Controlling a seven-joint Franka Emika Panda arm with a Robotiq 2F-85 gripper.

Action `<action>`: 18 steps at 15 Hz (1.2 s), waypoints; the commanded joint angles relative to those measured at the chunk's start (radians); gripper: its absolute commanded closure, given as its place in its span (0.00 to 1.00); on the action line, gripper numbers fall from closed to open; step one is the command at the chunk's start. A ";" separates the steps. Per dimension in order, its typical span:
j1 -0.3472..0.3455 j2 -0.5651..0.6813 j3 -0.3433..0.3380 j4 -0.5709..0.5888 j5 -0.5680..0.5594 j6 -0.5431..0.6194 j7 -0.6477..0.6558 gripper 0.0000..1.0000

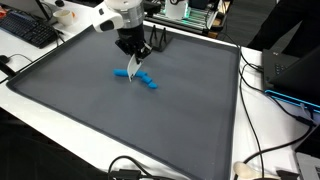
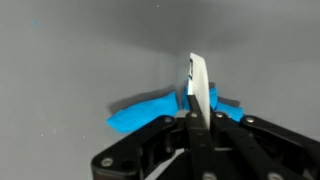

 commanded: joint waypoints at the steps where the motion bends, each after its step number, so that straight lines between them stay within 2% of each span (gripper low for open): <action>1: -0.002 -0.039 0.003 -0.001 -0.004 -0.036 -0.009 0.99; 12: -0.012 -0.019 -0.015 0.044 -0.079 -0.008 -0.078 0.99; 18: -0.020 0.012 -0.015 0.058 -0.081 0.013 -0.100 0.99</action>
